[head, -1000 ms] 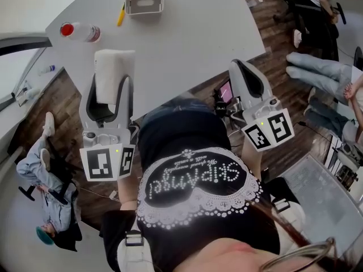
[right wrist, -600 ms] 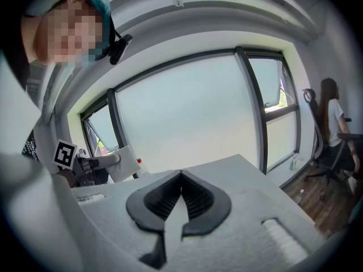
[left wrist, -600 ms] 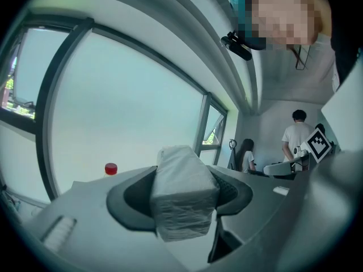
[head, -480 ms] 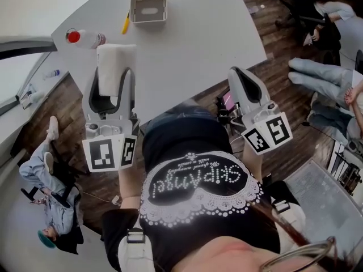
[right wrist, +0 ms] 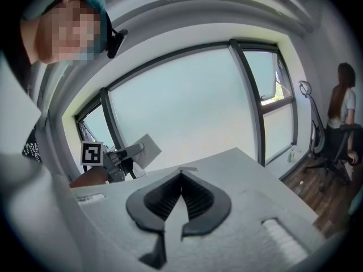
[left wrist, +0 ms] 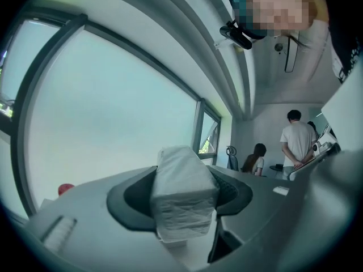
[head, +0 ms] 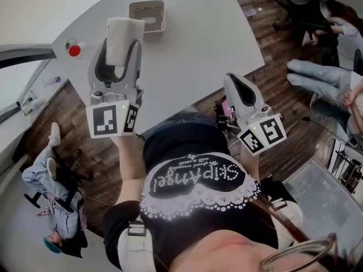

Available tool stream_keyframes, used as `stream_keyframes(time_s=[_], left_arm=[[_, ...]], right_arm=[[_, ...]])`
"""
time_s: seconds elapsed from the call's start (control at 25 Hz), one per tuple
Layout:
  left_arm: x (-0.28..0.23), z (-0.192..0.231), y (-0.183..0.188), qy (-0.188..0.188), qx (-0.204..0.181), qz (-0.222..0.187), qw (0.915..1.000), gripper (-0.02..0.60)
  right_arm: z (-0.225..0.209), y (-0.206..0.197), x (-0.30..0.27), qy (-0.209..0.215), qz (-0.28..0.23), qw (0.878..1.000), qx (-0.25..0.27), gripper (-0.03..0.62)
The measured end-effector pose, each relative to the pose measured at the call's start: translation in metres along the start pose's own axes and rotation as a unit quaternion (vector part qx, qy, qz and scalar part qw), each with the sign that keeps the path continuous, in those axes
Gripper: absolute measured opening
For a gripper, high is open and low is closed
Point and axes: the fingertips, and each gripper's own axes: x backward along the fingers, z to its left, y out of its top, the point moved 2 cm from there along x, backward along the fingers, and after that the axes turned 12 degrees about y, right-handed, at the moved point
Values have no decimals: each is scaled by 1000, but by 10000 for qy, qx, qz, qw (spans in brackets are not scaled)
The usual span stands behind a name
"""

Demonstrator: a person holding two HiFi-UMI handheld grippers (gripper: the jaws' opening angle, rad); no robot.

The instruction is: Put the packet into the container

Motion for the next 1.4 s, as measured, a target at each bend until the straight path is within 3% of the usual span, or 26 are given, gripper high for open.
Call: stream_keyframes(time_s=[0.28, 0.6, 1.08, 1.4], left_arm=[[-46, 4, -19, -103, 255, 141, 9995, 265], [-84, 13, -42, 137, 126, 313, 9993, 264], [-122, 9, -105, -222, -128, 982, 9948, 265], [-138, 7, -138, -148, -463, 1154, 9921, 268]], right_arm=[[-6, -1, -7, -75, 73, 9999, -124, 2], [-10, -5, -13, -97, 152, 9997, -192, 2], [-14, -8, -18, -120, 214, 9993, -269, 2], [-17, -9, -17, -156, 216, 9991, -323, 2]])
